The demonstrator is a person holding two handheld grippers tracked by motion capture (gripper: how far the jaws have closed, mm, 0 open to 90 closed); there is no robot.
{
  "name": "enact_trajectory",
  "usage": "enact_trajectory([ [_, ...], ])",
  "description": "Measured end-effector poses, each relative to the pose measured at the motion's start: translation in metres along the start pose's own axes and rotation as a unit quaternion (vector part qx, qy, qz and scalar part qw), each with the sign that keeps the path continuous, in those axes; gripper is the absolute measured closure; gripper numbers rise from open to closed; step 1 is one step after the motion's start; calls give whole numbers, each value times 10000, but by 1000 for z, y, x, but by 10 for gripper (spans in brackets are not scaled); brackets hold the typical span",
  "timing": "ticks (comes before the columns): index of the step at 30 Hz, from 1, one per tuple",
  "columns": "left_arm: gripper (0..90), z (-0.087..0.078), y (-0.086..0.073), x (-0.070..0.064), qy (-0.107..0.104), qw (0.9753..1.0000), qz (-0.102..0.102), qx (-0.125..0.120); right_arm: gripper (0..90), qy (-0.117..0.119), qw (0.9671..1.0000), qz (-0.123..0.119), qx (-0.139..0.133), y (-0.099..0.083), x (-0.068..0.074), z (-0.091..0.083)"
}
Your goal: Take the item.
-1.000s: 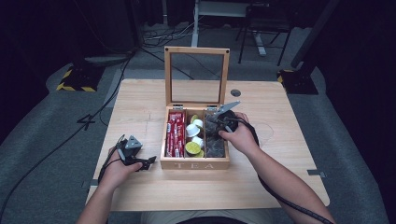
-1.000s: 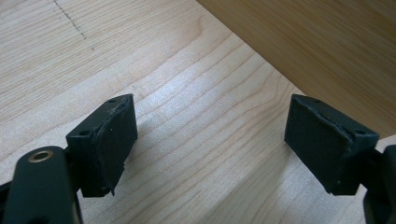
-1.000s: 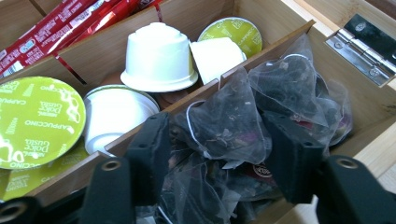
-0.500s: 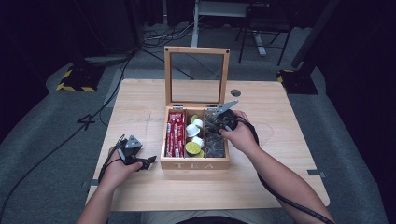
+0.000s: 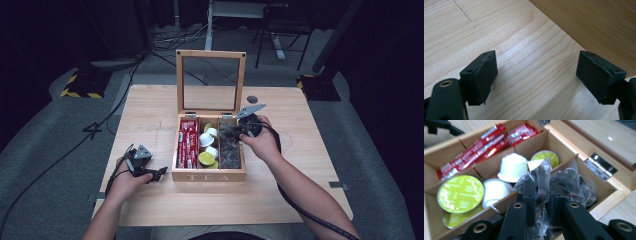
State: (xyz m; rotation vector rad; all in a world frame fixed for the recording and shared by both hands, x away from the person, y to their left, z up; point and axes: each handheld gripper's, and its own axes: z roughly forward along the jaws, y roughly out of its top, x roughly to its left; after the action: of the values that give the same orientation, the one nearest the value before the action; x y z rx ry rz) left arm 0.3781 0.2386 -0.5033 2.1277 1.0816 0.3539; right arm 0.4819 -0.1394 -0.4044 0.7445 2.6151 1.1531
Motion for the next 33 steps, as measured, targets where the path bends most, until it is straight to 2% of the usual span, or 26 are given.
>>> enact_trajectory([
  [3,178,0,0,0,2,10000,28,12,790,53,9998,55,-180,2,1,-8],
  [6,178,1,0,1,125,9996,230,62,790,88,9994,79,-324,4,2,-16],
  [15,174,1,0,1,107,9996,243,78,790,130,9977,144,-642,7,3,-38],
  [23,160,2,1,2,71,9997,232,88,789,-45,9968,174,-783,3,0,-64],
  [33,150,3,3,4,77,9996,259,117,789,-386,9947,321,-892,-15,-14,-104],
])
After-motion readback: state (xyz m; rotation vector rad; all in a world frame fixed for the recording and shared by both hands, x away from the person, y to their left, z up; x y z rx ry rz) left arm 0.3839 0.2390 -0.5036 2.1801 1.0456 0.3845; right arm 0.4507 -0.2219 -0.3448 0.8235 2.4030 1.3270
